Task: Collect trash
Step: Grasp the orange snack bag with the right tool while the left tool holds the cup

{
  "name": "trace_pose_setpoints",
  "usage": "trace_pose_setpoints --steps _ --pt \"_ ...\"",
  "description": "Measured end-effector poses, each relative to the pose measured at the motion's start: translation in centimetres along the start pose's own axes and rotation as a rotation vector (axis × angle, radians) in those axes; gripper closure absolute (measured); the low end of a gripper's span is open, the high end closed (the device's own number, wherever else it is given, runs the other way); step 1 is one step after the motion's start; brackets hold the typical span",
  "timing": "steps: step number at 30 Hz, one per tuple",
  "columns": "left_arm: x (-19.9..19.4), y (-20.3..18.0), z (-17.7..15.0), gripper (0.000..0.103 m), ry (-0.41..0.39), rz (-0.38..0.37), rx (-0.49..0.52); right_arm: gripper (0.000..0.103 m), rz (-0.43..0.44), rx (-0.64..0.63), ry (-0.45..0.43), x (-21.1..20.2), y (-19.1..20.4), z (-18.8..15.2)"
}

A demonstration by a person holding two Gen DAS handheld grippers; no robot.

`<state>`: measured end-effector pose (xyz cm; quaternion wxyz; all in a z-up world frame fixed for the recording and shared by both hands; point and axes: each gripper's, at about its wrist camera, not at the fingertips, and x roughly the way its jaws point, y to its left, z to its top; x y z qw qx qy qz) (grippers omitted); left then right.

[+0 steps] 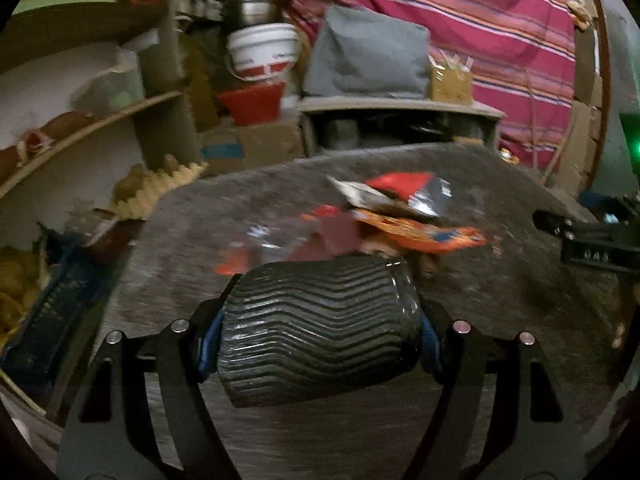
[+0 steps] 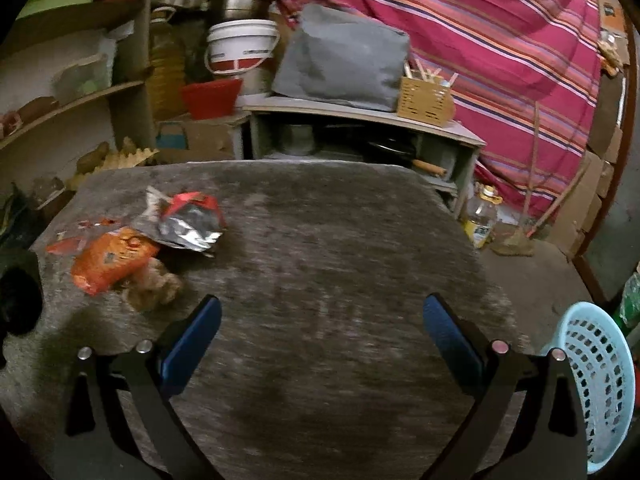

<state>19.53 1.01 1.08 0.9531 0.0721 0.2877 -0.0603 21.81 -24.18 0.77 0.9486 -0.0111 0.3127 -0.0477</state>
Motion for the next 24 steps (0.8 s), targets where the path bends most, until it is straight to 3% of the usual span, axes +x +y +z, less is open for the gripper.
trace_pose_setpoints --steps 9,13,18,24 --pt "1.4 8.0 0.1 0.030 -0.016 0.136 -0.126 0.004 0.070 -0.048 -0.022 0.1 5.3 0.8" --pt "1.9 10.7 -0.3 0.029 -0.002 0.149 -0.190 0.004 0.079 -0.075 -0.033 0.1 7.0 1.3" --pt "2.2 12.2 -1.1 0.029 0.005 0.199 -0.190 0.004 0.110 -0.100 -0.061 -0.9 7.8 1.9" --pt "2.2 13.3 -1.4 0.029 0.007 0.225 -0.192 0.004 0.165 -0.177 0.002 0.1 11.2 1.2"
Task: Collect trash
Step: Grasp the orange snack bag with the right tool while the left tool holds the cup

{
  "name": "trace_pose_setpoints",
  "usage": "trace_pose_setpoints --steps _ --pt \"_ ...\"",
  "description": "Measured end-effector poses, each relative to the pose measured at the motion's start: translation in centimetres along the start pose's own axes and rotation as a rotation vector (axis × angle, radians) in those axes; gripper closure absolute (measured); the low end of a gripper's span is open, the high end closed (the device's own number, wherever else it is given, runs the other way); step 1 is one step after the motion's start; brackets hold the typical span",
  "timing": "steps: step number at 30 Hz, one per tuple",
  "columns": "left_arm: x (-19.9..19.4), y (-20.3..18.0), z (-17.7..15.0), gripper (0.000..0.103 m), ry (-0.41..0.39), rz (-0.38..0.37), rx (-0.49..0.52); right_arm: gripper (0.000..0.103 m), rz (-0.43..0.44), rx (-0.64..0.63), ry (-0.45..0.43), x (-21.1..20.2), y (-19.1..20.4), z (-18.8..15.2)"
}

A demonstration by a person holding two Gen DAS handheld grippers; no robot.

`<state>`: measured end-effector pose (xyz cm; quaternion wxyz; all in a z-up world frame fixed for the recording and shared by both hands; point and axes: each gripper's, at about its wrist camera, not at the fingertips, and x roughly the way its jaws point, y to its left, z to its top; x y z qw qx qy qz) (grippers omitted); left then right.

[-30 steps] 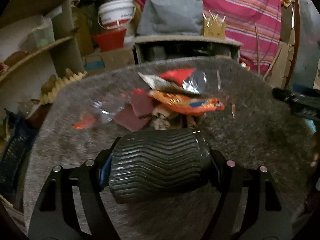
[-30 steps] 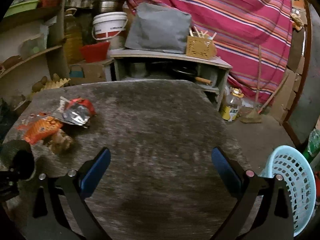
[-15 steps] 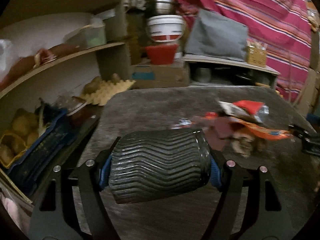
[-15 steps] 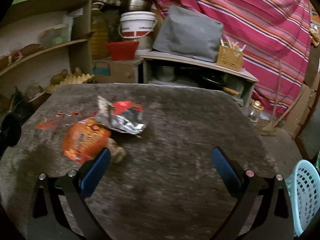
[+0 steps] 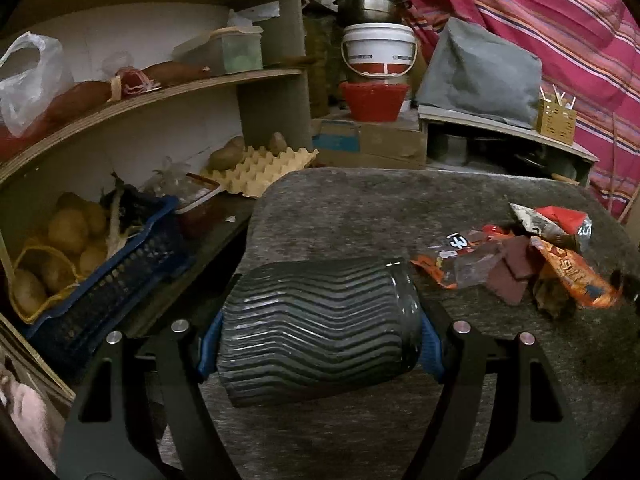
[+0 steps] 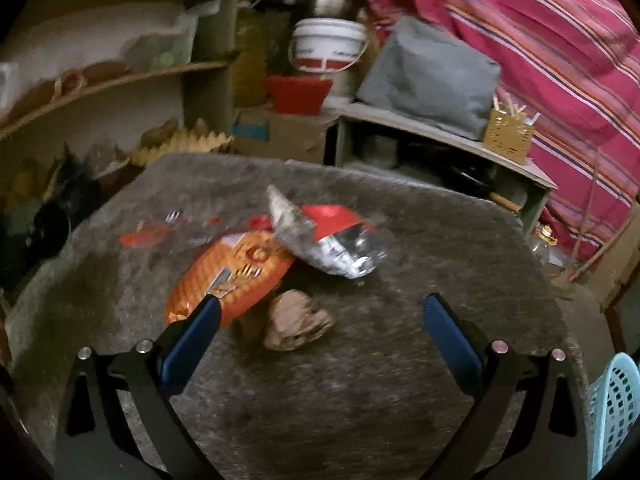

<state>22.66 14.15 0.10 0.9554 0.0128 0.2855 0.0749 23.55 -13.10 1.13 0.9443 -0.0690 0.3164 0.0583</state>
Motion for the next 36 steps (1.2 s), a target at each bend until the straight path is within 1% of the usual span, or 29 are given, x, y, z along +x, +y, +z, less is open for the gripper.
trace_pose_setpoints --steps 6,12,16,18,20,22,23,24,26,27,28,29,30,31,36 --pt "0.1 0.5 -0.1 0.029 0.001 0.007 0.002 0.004 0.065 -0.010 0.027 1.1 2.4 -0.4" --pt "-0.2 1.1 0.0 0.029 -0.009 0.020 -0.002 0.004 0.079 -0.012 0.031 1.8 3.5 0.0" --pt "-0.4 1.5 0.0 0.029 -0.021 0.045 -0.004 0.005 0.065 -0.018 0.043 1.7 4.3 -0.4" --pt "-0.5 1.8 -0.1 0.029 -0.017 0.044 -0.011 0.006 0.060 -0.016 0.054 1.9 4.6 -0.7" --pt "-0.6 1.9 -0.1 0.029 -0.015 0.039 -0.016 0.016 0.065 -0.007 0.068 2.2 4.9 -1.1" --pt "-0.7 2.0 -0.1 0.029 -0.018 0.037 -0.012 0.040 0.102 0.012 0.106 2.8 5.2 -1.6" --pt "-0.8 1.9 -0.1 0.029 -0.020 0.038 -0.009 0.045 0.124 0.024 0.130 3.3 5.4 -1.8" --pt "-0.7 1.9 -0.1 0.029 -0.021 0.036 -0.008 0.053 0.139 0.031 0.144 3.6 5.6 -1.9" --pt "-0.7 1.9 -0.1 0.029 -0.019 0.033 -0.007 0.064 0.166 0.037 0.162 4.5 6.2 -2.3" --pt "-0.7 1.8 -0.1 0.029 -0.018 0.034 -0.006 0.077 0.174 0.032 0.168 4.9 6.4 -2.4" --pt "-0.6 1.8 -0.1 0.029 -0.017 0.036 -0.004 0.086 0.185 0.029 0.174 5.2 6.6 -2.5" --pt "-0.6 1.8 -0.1 0.029 -0.015 0.039 -0.003 0.086 0.200 0.032 0.174 5.4 6.6 -2.5" --pt "-0.6 1.8 0.0 0.029 -0.014 0.043 -0.002 0.091 0.207 0.041 0.160 5.2 6.5 -2.4" --pt "-0.6 1.8 0.0 0.029 -0.013 0.047 -0.003 0.092 0.211 0.045 0.147 4.9 6.3 -2.4" --pt "-0.7 1.4 0.4 0.029 -0.009 0.049 -0.018 0.092 0.212 0.044 0.062 2.0 4.3 -1.7"
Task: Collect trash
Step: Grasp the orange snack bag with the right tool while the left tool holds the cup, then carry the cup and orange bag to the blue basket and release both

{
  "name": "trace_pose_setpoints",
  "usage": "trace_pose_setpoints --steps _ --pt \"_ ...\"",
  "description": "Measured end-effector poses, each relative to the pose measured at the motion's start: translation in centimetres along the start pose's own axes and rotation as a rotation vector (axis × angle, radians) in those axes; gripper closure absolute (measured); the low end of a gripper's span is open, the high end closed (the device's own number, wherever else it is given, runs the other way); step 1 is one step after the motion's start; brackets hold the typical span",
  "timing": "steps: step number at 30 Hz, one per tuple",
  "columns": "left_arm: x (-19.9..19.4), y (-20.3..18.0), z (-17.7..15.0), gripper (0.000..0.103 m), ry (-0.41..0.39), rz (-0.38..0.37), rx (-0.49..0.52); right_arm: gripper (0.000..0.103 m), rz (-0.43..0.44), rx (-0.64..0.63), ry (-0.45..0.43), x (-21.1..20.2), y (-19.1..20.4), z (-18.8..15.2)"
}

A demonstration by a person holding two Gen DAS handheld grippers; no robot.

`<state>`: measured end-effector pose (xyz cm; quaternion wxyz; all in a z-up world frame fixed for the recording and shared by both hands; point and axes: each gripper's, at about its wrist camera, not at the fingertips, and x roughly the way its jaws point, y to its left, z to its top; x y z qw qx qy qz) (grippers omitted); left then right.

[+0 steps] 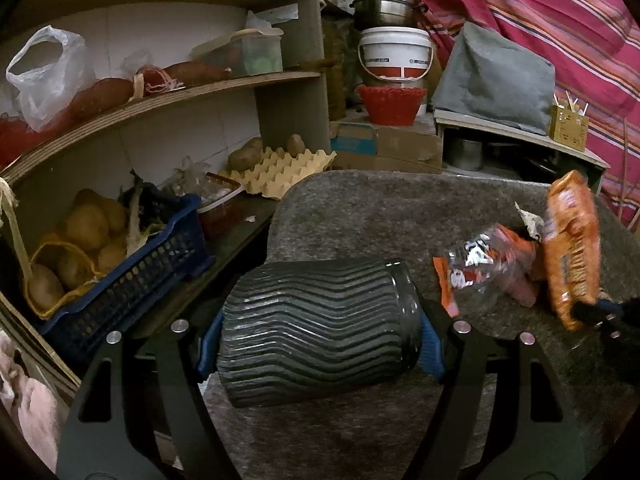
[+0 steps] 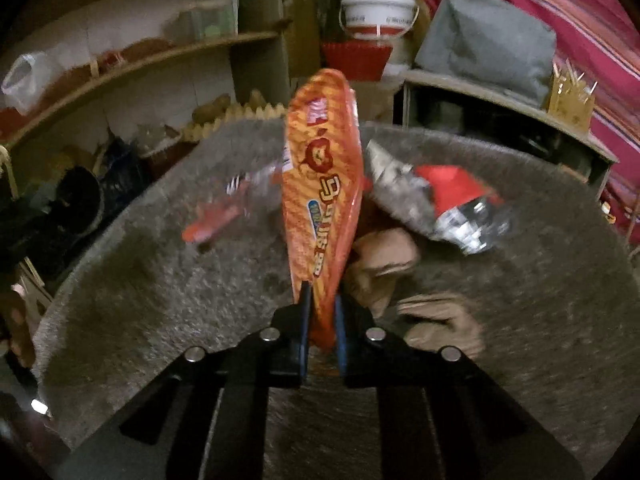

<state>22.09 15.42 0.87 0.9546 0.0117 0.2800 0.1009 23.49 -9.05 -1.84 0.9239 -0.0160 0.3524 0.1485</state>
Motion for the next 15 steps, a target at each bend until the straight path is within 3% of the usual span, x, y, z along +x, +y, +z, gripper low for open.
trace_pose_setpoints --steps 8,15 --pt "-2.0 -4.1 0.6 0.029 -0.052 -0.044 0.039 0.092 -0.008 0.041 -0.046 -4.7 -5.9 0.5" --pt "-3.7 -10.9 0.6 0.029 -0.097 -0.111 0.113 0.092 -0.070 0.106 -0.086 -9.0 -13.2 -0.2"
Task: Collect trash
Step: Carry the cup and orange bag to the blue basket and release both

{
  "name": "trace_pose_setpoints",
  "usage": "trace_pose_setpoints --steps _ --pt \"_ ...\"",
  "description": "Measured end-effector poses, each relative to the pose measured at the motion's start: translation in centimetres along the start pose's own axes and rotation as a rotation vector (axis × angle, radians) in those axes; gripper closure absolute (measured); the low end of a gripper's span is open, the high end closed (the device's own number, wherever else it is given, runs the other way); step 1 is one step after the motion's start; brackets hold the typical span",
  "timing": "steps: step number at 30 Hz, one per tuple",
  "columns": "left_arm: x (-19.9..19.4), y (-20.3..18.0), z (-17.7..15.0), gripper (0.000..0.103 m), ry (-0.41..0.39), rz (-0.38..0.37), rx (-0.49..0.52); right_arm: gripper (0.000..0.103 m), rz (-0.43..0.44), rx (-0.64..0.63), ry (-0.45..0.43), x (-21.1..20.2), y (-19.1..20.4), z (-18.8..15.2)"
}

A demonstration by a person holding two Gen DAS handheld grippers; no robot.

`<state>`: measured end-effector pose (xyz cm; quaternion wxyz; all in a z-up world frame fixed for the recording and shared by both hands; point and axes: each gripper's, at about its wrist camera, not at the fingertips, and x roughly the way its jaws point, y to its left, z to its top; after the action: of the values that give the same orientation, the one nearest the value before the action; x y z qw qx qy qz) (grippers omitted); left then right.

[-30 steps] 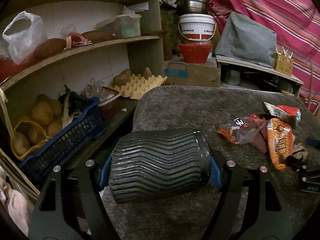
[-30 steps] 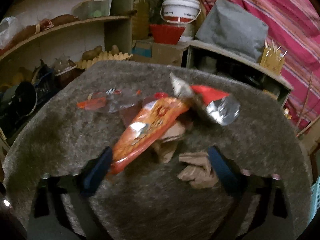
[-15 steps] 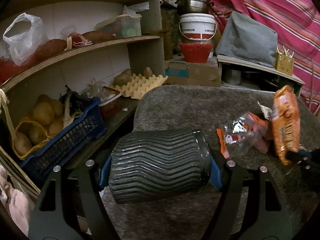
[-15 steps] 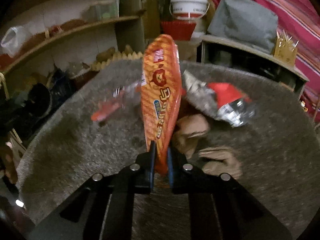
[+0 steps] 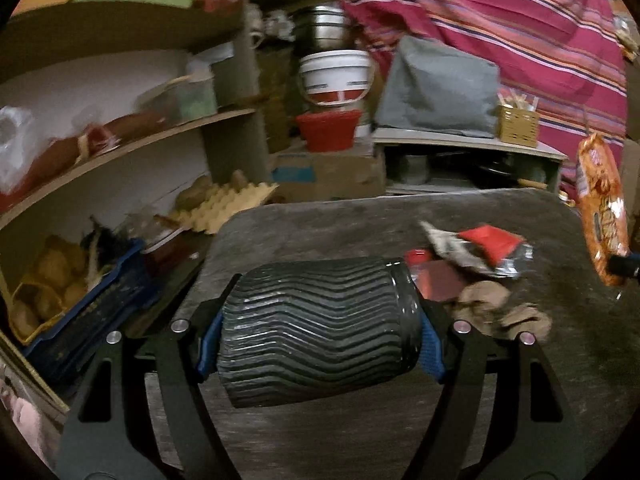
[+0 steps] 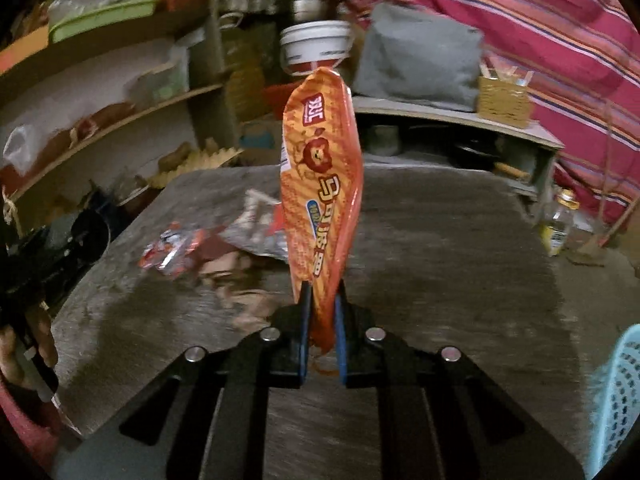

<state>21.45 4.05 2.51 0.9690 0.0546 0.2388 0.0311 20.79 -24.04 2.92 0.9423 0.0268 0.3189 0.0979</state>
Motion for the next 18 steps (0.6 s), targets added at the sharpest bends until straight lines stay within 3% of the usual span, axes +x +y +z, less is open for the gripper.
trace_pose_setpoints --steps 10,18 --pt "-0.7 -9.4 0.8 0.029 -0.017 -0.099 0.060 0.092 -0.131 0.107 -0.019 -4.4 -11.3 -1.4" --pt "-1.9 -18.0 0.8 0.029 -0.016 -0.210 0.101 0.092 -0.255 0.149 0.002 -6.9 -18.0 -3.7"
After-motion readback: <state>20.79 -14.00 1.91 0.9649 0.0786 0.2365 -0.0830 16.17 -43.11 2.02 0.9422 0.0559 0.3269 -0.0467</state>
